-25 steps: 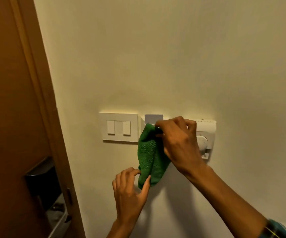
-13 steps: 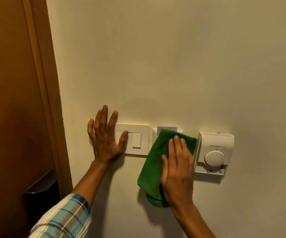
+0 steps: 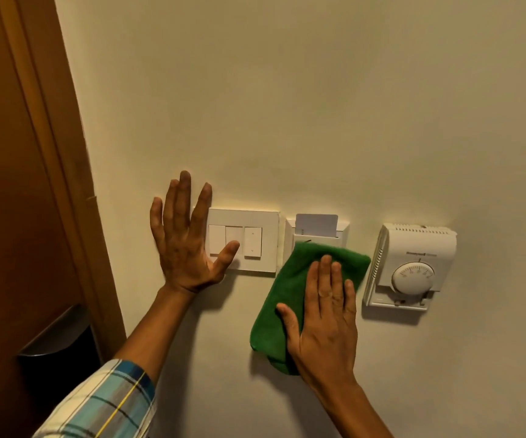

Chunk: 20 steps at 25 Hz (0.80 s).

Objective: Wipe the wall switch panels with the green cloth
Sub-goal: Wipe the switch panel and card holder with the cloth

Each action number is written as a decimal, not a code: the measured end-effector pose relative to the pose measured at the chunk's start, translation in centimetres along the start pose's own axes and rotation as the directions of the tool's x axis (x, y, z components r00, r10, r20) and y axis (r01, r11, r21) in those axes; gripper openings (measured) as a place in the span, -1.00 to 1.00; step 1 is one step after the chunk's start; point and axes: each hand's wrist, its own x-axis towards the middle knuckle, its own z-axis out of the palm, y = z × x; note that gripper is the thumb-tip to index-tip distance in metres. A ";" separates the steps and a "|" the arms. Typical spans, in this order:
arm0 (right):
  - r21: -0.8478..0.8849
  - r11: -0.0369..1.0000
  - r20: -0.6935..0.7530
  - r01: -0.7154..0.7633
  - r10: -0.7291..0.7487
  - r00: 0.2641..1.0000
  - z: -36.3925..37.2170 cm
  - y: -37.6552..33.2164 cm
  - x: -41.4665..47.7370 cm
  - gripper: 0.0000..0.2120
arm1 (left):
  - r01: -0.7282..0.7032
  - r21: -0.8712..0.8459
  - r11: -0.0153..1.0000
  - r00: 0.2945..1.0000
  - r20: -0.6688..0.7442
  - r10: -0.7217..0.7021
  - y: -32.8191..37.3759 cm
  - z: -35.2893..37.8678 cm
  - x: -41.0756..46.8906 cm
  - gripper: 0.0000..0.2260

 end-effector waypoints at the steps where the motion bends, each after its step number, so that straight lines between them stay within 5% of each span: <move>1: -0.010 1.000 0.003 0.008 -0.008 1.000 0.1 0.2 -0.5 -0.30 | 0.000 0.002 1.000 1.000 0.000 0.000 0.0 0.0 0.0 -0.24; 15: 0.055 0.998 -0.112 -0.026 0.032 0.993 -0.1 -0.1 2.6 -0.31 | 0.000 0.032 0.999 0.999 -0.035 0.001 0.0 0.5 0.0 -0.31; 20: -0.035 0.989 -0.032 0.145 -0.147 0.989 0.7 -0.9 1.1 -0.32 | 0.007 0.023 1.000 1.000 -0.012 -0.006 0.1 0.0 0.1 -0.31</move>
